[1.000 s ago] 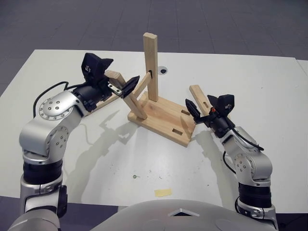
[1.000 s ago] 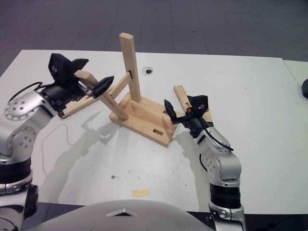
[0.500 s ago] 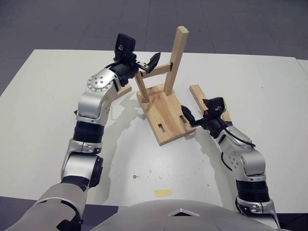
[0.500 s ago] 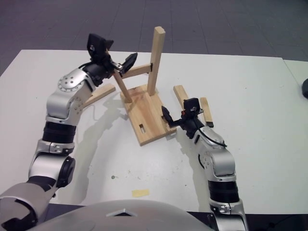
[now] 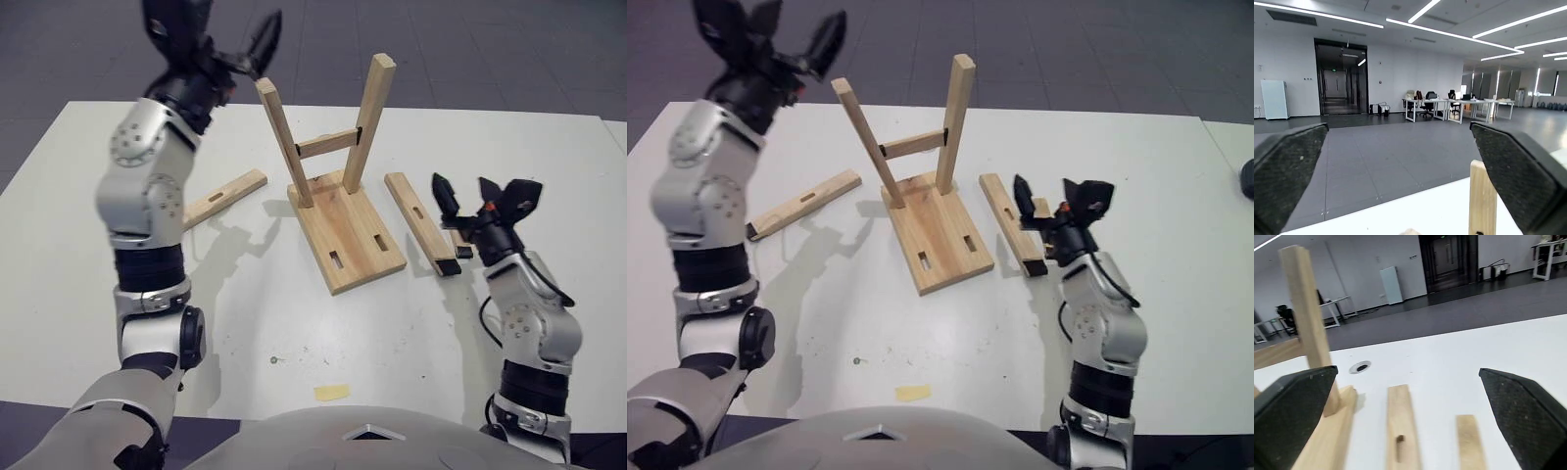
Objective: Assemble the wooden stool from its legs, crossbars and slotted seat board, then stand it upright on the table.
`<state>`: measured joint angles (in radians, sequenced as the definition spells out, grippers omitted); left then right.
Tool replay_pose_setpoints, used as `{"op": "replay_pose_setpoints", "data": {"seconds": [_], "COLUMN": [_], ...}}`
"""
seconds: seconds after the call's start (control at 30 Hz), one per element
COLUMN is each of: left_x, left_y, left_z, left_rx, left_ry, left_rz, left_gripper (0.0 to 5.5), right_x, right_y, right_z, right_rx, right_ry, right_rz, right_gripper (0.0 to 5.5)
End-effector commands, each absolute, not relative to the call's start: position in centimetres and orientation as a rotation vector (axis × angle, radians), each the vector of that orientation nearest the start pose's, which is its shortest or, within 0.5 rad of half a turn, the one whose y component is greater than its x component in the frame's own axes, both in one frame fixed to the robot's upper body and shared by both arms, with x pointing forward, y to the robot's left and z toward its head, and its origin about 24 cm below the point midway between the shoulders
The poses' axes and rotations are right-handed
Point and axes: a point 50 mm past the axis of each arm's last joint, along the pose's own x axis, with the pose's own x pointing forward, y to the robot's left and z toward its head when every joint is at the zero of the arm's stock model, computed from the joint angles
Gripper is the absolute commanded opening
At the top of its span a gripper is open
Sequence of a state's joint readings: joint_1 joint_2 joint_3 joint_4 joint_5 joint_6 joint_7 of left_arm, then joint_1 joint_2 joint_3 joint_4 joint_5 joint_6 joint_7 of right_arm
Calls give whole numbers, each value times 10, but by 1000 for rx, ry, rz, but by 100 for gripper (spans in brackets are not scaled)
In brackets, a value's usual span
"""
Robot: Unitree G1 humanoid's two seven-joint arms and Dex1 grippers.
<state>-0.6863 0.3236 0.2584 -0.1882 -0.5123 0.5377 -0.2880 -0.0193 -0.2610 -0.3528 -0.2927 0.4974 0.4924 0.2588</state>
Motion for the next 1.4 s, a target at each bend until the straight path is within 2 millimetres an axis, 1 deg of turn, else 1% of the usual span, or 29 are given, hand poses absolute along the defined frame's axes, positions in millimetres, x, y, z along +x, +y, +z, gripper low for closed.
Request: {"op": "replay_pose_setpoints", "data": {"seconds": [0.03, 0.1, 0.13, 0.2, 0.3, 0.43, 0.5, 0.63, 0.77, 0.83, 1.0, 1.23, 1.4], "left_x": [310, 315, 316, 317, 320, 321, 322, 323, 324, 324, 324, 324, 324], "left_y": [209, 221, 222, 220, 216, 216, 215, 215, 216, 217, 216, 216, 215], "left_z": [275, 262, 254, 243, 234, 227, 224, 219, 215, 213, 209, 215, 217], "left_rx": [-210, -186, -167, -161, -139, -133, -133, -130, -118, -112, -90, -87, -92], "left_ry": [-434, -369, -342, -302, -278, -265, -255, -236, -216, -211, -198, -227, -235], "left_rz": [-293, -197, -173, -168, -163, -163, -161, -154, -147, -139, -130, -120, -113], "left_gripper": [540, 540, 540, 540, 540, 540, 540, 540, 540, 540, 540, 540, 540], "right_x": [231, 232, 234, 236, 236, 237, 236, 227, 221, 220, 216, 217, 218], "right_y": [-273, -281, -282, -283, -280, -277, -275, -270, -269, -269, -271, -272, -275], "right_z": [72, 64, 60, 54, 48, 47, 43, 24, 15, 14, 9, 9, 10], "right_rx": [104, 56, 49, 27, 13, 17, 9, 42, 15, 14, -4, 2, 13], "right_ry": [270, 348, 380, 441, 482, 484, 514, 643, 724, 745, 775, 774, 761], "right_rz": [33, 31, 41, 64, 96, 108, 103, 82, 87, 84, 89, 91, 62], "right_gripper": [538, 538, 538, 538, 538, 538, 538, 472, 408, 382, 296, 190, 130]}}
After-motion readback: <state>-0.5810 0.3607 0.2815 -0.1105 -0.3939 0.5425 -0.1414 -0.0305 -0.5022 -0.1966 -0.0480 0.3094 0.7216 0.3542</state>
